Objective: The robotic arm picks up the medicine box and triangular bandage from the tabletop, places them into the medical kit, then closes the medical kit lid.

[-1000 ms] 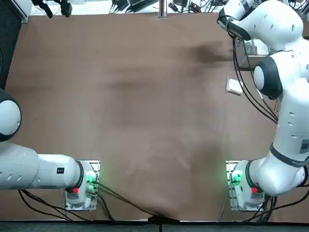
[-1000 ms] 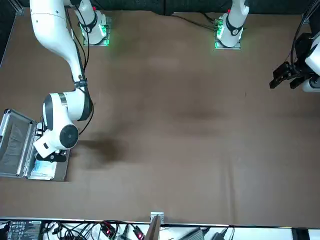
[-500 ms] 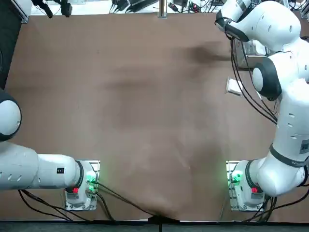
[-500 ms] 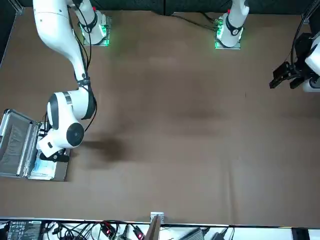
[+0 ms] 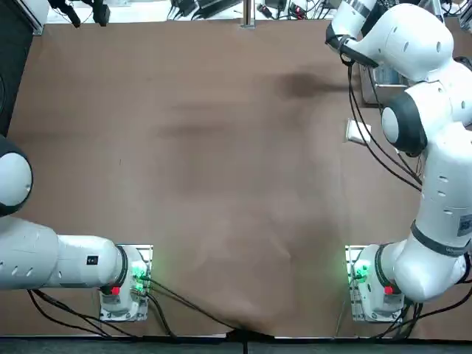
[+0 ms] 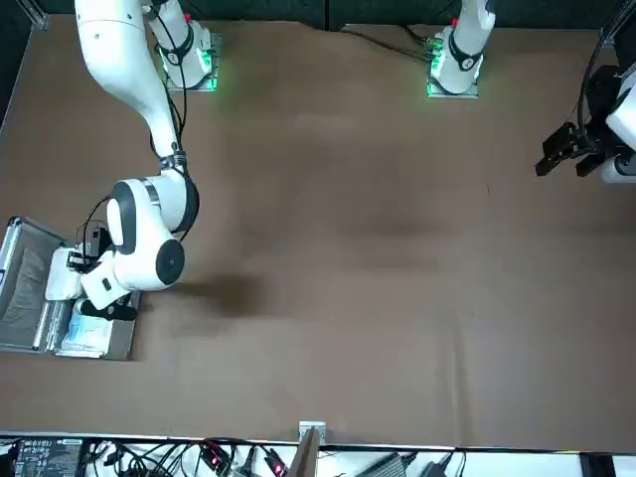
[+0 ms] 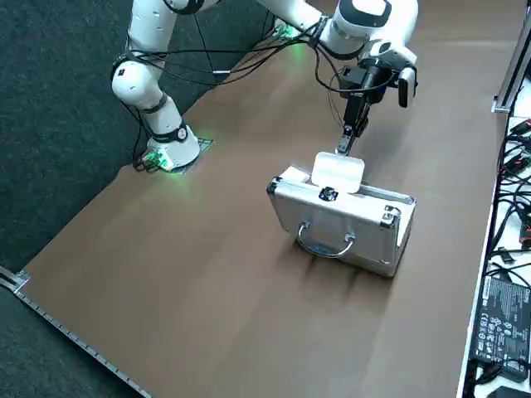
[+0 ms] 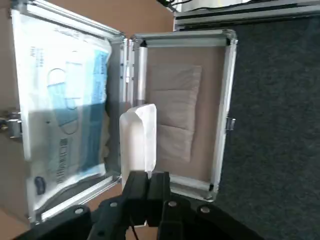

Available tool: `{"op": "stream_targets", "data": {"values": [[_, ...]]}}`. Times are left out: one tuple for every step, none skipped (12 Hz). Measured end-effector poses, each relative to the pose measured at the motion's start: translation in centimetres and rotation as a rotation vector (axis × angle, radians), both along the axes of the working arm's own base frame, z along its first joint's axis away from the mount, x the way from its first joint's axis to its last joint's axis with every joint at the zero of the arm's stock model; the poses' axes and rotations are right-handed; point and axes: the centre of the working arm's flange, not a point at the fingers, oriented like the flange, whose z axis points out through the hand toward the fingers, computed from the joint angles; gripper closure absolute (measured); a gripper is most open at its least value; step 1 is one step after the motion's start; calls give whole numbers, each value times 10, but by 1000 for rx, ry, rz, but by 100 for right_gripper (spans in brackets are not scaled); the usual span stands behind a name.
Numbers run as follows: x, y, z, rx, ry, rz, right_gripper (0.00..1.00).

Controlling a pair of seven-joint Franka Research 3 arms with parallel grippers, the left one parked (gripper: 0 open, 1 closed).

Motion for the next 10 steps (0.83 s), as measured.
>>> {"op": "stream_targets", "data": {"values": [[0,-2,1,-11,-1,-2,98],[0,-5,1,-20,-5,-8,98],[0,-9,0,-32,-15,-16,98],[0,-13,-3,-43,-26,-26,98],[-1,-16,-8,-54,-28,-32,98],[-3,-18,-14,-61,-23,-35,96],[-4,-19,-22,-66,-18,-38,96],[-4,-20,-27,-70,-17,-40,93],[-4,-21,-31,-72,-16,-41,93],[-4,-21,-33,-73,-14,-39,90]]}}
